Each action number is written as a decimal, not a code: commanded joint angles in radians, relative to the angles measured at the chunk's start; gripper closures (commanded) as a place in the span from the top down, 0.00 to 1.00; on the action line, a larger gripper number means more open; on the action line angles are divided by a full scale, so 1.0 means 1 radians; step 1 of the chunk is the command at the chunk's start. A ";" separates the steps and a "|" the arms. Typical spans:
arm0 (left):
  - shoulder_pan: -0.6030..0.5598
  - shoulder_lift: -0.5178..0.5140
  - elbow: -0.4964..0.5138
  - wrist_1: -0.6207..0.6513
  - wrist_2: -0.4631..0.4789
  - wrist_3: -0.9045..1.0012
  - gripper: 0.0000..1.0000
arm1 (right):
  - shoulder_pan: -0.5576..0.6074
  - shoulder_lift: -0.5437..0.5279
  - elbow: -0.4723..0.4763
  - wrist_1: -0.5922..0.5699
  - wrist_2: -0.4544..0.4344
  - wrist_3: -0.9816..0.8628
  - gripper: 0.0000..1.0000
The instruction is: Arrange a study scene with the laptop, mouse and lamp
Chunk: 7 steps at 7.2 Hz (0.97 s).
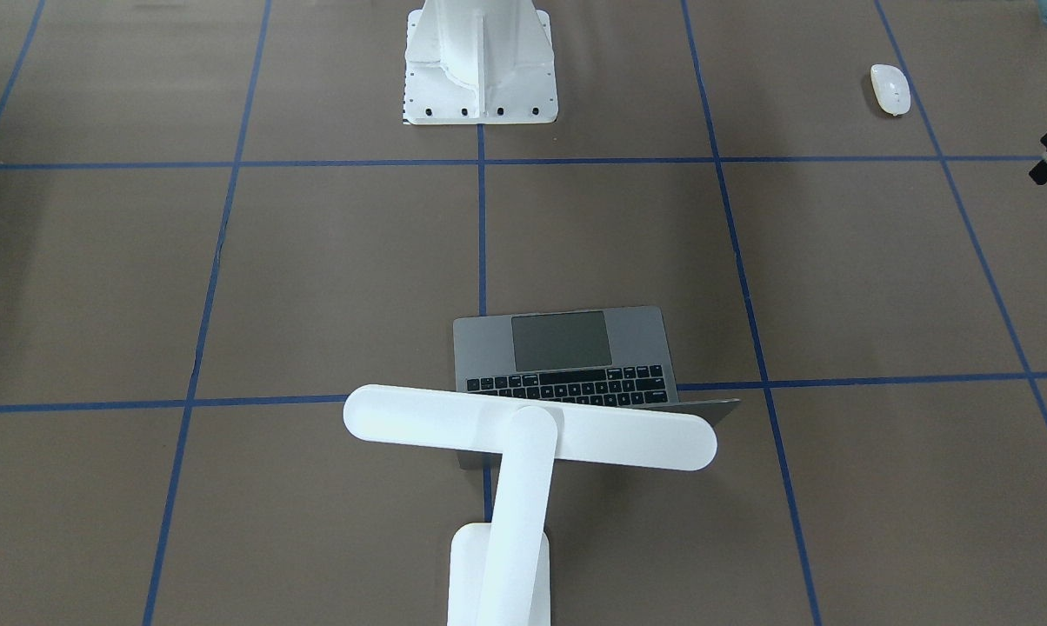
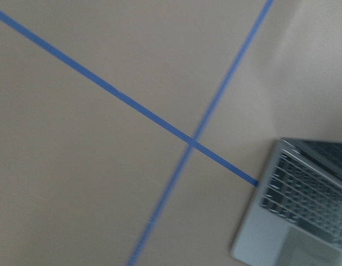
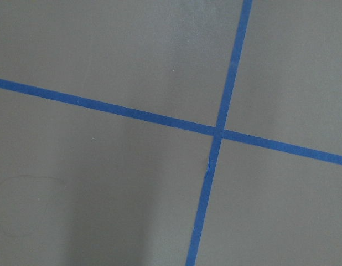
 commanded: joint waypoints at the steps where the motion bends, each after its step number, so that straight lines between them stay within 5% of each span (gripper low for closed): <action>1: -0.092 0.037 0.099 0.002 -0.002 0.196 1.00 | 0.001 -0.150 0.138 0.000 0.036 -0.006 1.00; 4: -0.092 0.064 0.093 0.180 -0.002 0.198 1.00 | 0.001 -0.258 0.190 0.011 0.033 -0.009 1.00; 7: -0.094 0.064 0.096 0.181 -0.002 0.198 1.00 | 0.001 -0.434 0.176 0.095 0.034 0.006 1.00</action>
